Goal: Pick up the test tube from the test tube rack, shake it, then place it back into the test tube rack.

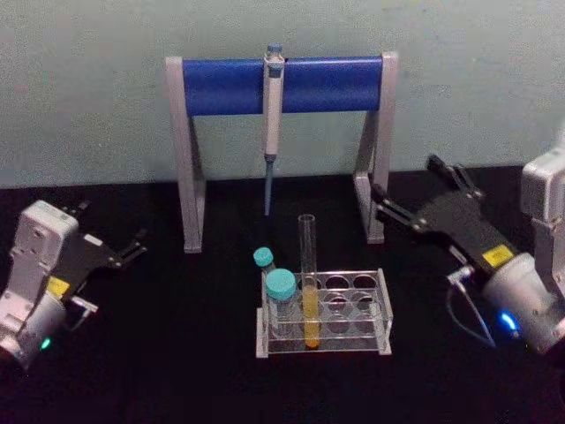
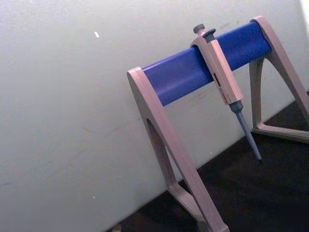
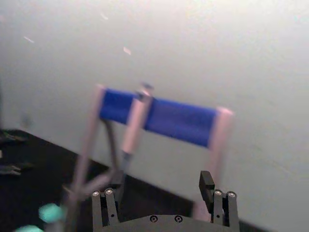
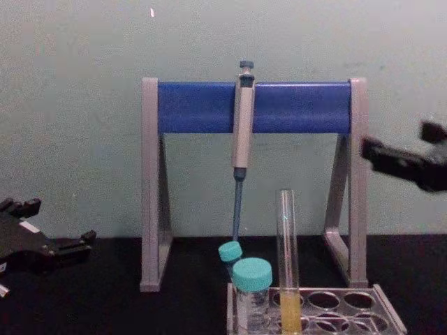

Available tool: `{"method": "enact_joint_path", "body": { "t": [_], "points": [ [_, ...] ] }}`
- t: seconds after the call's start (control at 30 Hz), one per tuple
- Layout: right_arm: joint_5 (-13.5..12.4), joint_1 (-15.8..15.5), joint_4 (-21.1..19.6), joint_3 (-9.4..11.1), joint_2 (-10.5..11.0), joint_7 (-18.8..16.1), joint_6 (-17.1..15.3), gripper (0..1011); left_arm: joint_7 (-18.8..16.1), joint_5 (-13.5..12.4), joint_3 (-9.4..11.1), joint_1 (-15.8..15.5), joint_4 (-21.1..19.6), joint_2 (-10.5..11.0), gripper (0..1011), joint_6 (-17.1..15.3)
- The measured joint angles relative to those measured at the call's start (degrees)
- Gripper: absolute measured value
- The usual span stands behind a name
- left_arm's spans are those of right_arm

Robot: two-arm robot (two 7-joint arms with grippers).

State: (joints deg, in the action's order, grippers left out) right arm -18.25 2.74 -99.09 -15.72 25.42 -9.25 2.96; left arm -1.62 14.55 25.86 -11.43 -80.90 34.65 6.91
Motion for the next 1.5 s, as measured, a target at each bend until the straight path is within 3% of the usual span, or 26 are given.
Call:
{"method": "enact_joint_path", "body": {
  "t": [0.27, 0.67, 1.5],
  "points": [
    [4.4, -4.1, 0.8, 0.8, -0.7, 5.4, -6.0, 1000, 0.0, 0.0, 0.0, 0.0, 0.0, 0.0, 1001, 0.0],
    [8.5, -5.4, 4.5, 1.4, -3.6, 9.0, -9.2, 1000, 0.0, 0.0, 0.0, 0.0, 0.0, 0.0, 1001, 0.0],
    [9.1, -5.3, 5.2, 1.6, -4.2, 9.0, -10.1, 1000, 0.0, 0.0, 0.0, 0.0, 0.0, 0.0, 1001, 0.0]
  ]
}}
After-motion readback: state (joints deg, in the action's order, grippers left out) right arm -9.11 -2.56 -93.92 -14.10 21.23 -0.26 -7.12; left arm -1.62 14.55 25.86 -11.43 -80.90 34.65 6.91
